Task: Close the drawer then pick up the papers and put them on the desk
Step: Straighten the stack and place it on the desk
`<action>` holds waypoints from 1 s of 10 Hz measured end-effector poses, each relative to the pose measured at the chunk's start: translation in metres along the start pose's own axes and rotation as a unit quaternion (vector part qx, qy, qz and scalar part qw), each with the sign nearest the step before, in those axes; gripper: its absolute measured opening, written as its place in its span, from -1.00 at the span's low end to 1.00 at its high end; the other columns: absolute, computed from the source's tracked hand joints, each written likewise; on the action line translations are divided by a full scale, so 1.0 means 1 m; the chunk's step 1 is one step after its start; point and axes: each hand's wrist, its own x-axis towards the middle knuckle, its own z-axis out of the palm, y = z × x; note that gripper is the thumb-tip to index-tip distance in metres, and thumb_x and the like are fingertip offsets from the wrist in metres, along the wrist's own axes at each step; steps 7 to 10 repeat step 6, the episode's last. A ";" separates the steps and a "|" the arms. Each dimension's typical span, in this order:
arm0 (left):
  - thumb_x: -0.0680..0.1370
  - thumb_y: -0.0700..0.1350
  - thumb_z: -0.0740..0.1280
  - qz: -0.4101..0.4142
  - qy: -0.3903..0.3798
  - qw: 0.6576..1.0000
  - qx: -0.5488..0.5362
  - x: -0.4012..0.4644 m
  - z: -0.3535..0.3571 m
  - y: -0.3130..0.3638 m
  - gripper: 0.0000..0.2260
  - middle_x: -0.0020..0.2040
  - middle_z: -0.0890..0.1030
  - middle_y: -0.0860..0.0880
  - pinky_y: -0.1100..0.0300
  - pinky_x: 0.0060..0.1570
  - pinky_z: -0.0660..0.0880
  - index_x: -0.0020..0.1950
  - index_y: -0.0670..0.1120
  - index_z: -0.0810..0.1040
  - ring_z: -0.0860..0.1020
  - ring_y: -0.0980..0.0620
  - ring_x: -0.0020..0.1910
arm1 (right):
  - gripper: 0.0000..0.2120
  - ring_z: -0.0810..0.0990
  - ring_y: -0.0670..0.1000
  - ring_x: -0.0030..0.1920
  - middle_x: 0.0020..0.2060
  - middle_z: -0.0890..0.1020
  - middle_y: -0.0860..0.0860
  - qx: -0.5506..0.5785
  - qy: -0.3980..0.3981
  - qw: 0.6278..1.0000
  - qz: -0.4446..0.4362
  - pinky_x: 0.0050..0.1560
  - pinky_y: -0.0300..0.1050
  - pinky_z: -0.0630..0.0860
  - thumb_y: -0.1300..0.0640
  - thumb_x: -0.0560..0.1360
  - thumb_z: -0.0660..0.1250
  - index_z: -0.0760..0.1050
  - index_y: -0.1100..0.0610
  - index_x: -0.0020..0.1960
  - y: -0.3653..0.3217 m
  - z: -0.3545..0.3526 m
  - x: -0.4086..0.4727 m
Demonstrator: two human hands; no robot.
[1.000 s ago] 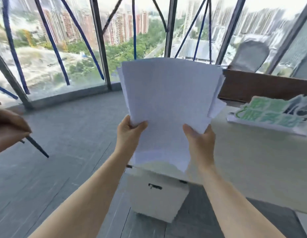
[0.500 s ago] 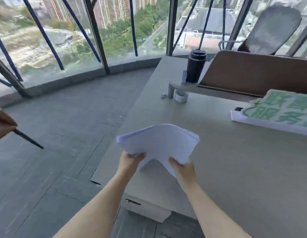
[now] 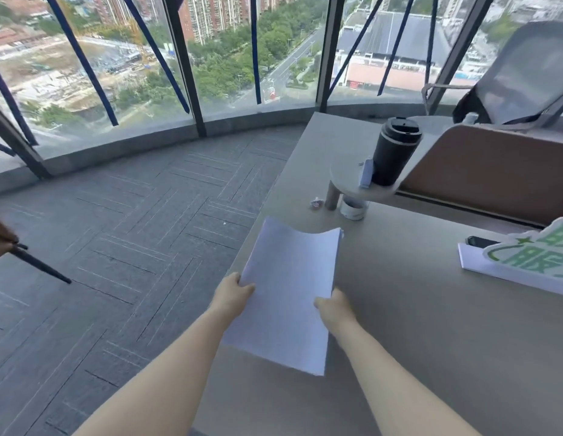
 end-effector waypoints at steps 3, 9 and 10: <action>0.48 -0.13 0.25 0.006 0.024 0.987 0.157 0.086 0.010 -0.004 -0.85 -0.29 0.44 -0.02 0.13 -0.40 0.25 -0.22 -0.10 0.31 0.42 -0.07 -0.30 | -0.81 0.59 0.06 -0.14 -0.04 0.62 0.01 -0.082 0.040 0.996 0.023 -0.17 -0.11 0.53 0.18 0.45 0.20 0.46 0.08 0.05 -0.008 0.034 0.069; 0.47 -0.01 0.37 0.017 0.136 0.975 0.178 0.061 0.015 -0.008 -0.51 0.21 0.47 -0.23 -0.11 0.11 0.44 0.35 -0.13 0.37 0.42 -0.25 0.20 | -0.63 0.57 0.15 -0.10 -0.07 0.59 0.04 -0.113 0.158 0.978 0.073 -0.17 -0.07 0.40 -0.05 0.49 0.27 0.32 0.06 0.23 0.000 0.017 0.049; 0.47 -0.01 0.37 0.017 0.136 0.975 0.178 0.061 0.015 -0.008 -0.51 0.21 0.47 -0.23 -0.11 0.11 0.44 0.35 -0.13 0.37 0.42 -0.25 0.20 | -0.63 0.57 0.15 -0.10 -0.07 0.59 0.04 -0.113 0.158 0.978 0.073 -0.17 -0.07 0.40 -0.05 0.49 0.27 0.32 0.06 0.23 0.000 0.017 0.049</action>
